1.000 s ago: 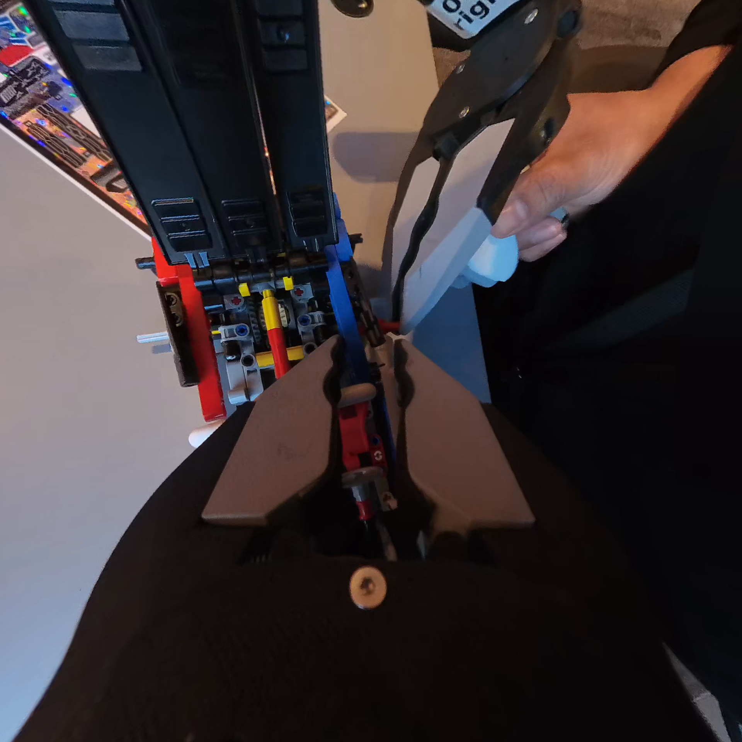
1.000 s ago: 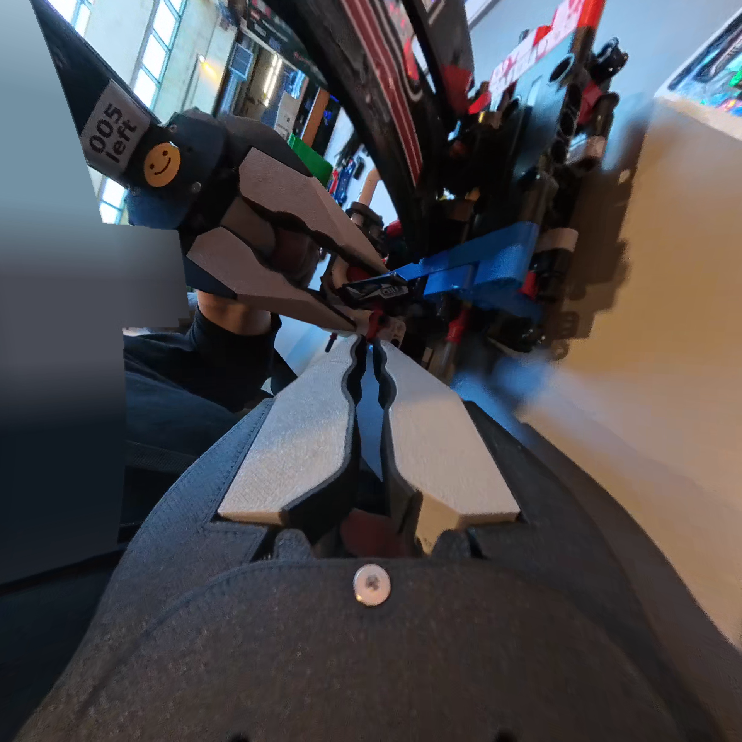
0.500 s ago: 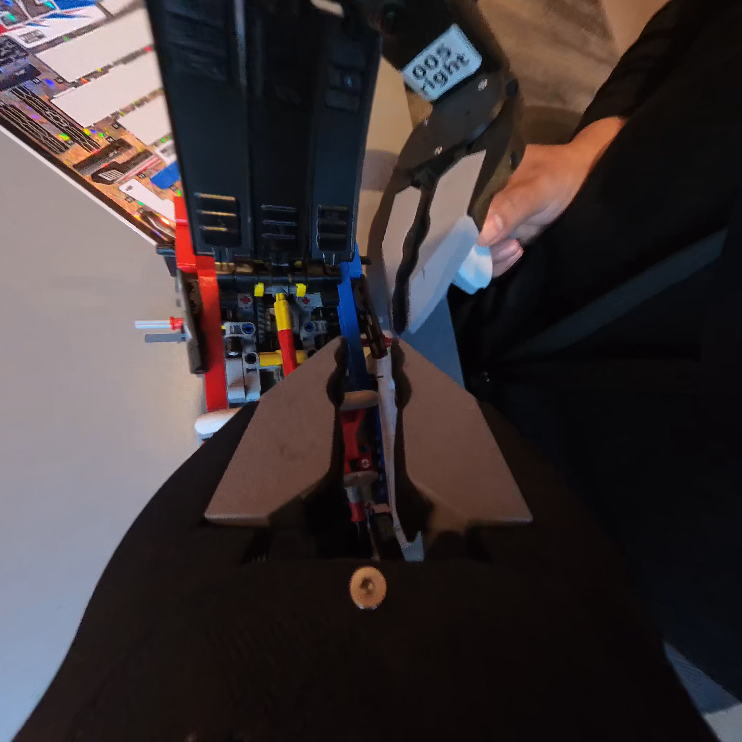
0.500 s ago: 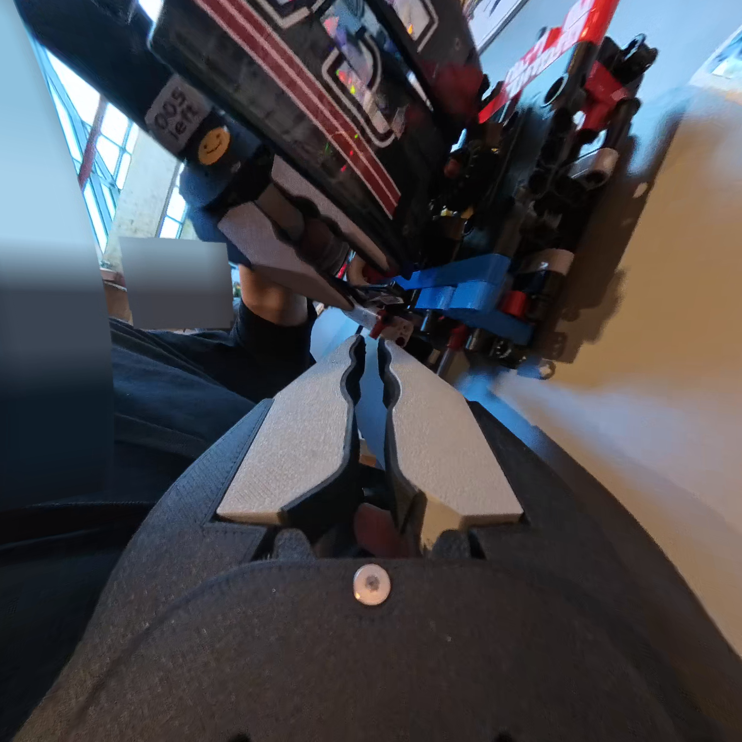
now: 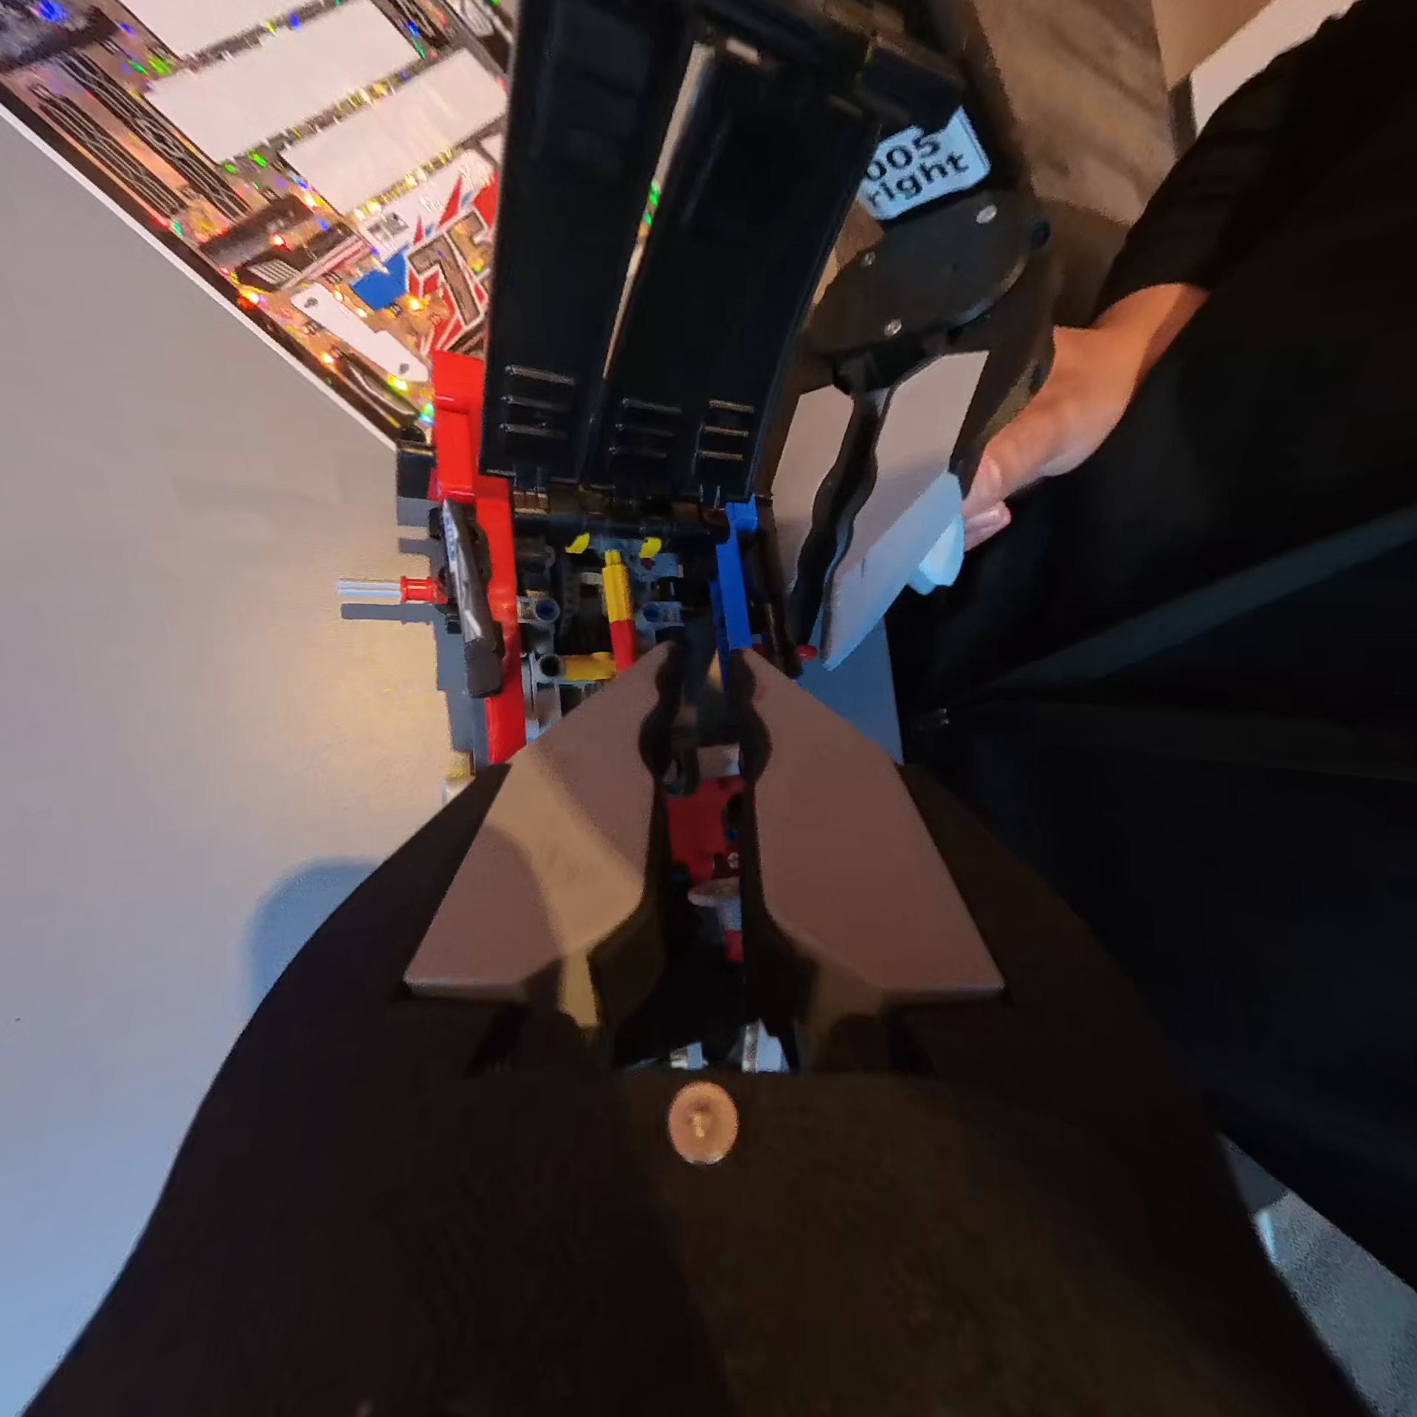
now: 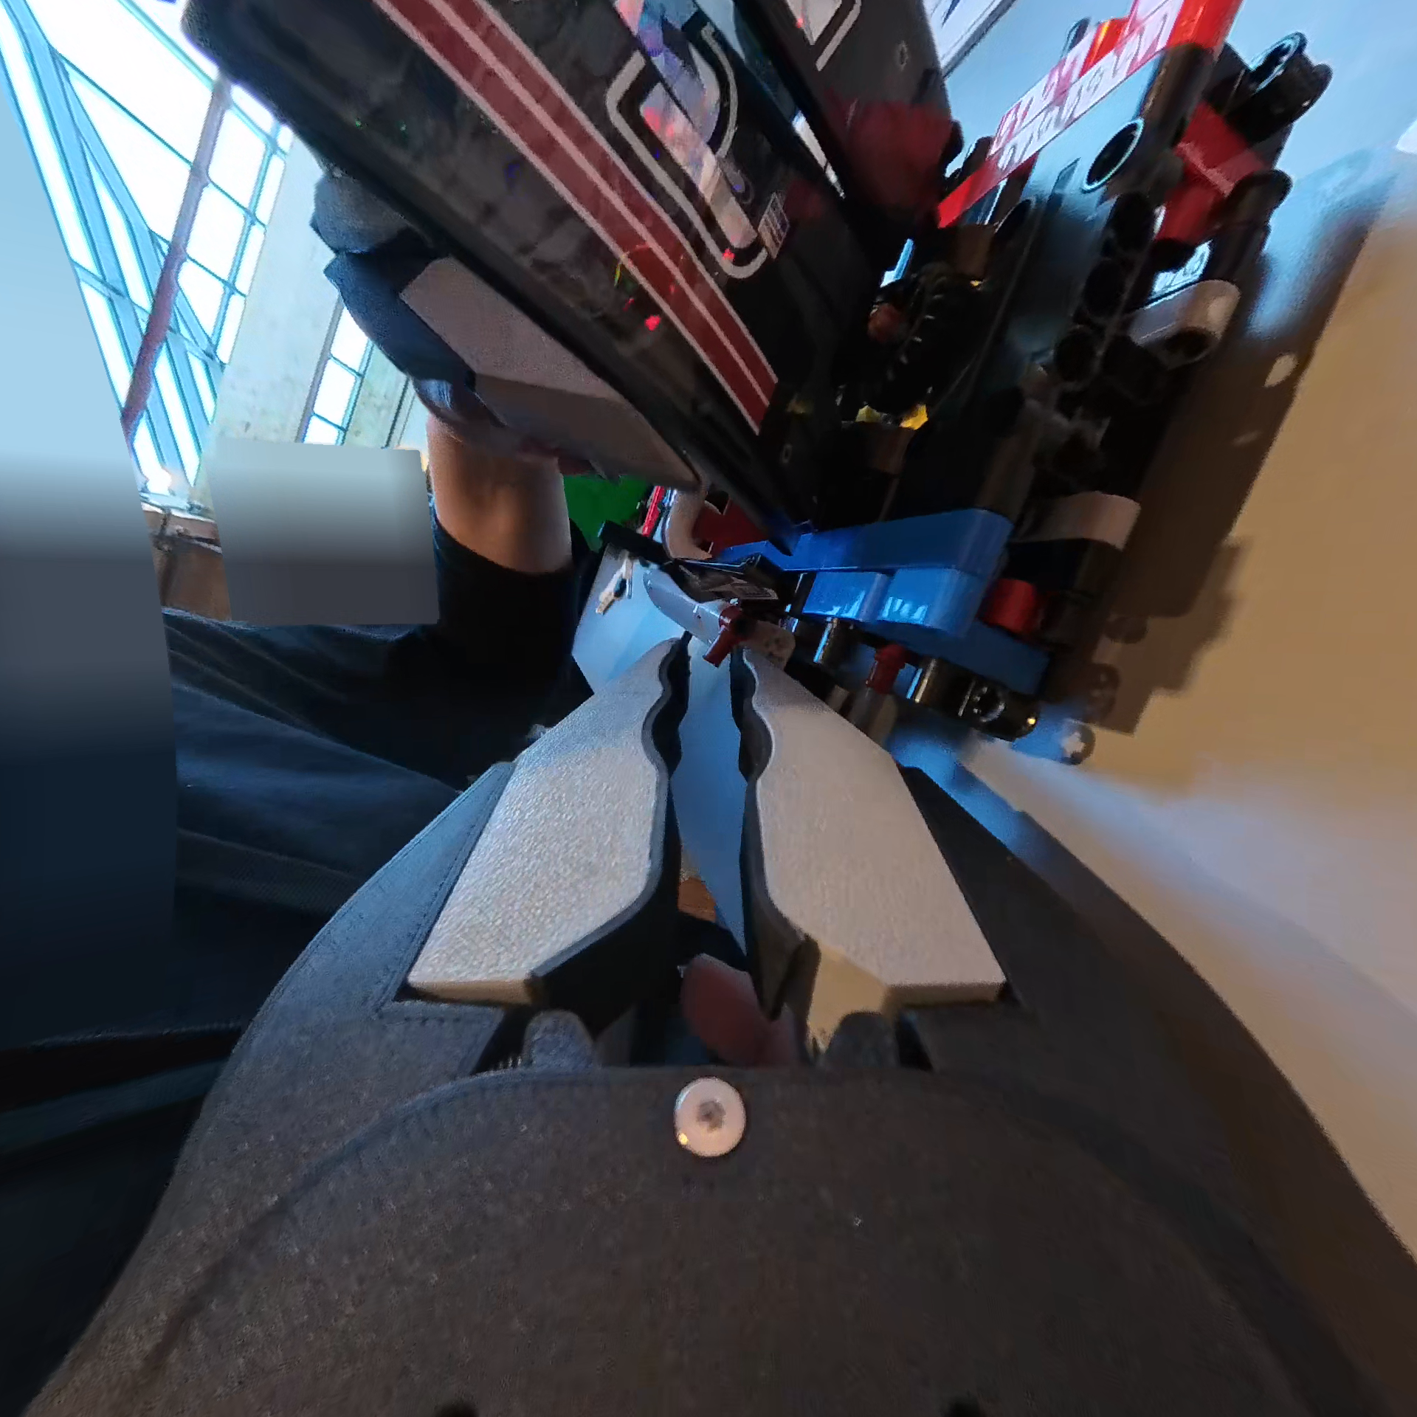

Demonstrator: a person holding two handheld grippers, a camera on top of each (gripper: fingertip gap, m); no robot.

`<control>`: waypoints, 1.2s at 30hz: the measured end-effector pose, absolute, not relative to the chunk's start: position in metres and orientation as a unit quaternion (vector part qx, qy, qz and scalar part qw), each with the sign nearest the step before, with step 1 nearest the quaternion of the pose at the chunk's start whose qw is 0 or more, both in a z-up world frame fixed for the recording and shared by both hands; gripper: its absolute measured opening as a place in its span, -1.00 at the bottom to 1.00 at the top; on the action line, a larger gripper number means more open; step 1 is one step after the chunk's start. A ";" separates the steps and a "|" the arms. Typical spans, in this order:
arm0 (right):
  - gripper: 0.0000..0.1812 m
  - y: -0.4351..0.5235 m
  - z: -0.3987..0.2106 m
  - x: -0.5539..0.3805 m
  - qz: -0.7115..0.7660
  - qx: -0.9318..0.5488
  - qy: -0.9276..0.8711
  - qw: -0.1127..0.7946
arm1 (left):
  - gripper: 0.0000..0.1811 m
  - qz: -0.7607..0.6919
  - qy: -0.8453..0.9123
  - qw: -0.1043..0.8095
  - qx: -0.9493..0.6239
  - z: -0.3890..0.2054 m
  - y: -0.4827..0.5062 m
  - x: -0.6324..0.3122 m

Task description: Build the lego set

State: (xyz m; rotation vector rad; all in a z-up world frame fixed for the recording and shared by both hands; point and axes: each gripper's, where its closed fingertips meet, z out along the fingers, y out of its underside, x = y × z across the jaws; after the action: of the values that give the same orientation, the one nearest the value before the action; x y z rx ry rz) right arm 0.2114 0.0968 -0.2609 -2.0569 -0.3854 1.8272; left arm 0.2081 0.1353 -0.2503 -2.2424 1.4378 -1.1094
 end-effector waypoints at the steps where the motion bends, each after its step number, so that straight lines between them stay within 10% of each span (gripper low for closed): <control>1: -0.96 0.098 -0.261 0.211 0.645 -0.729 -0.135 0.183 | -0.90 -0.374 0.500 0.119 -0.772 -0.254 0.135 0.208; 36: -0.94 0.108 -0.260 0.217 0.634 -0.728 -0.170 0.196 | -0.85 -0.359 0.542 -0.055 -0.758 -0.261 0.129 0.208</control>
State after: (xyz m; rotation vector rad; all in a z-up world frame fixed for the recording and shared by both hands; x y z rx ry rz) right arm 0.2165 0.1081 -0.2597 -2.0395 -0.4769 1.7774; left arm 0.2081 0.1290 -0.2608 -2.4677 1.7660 -1.1700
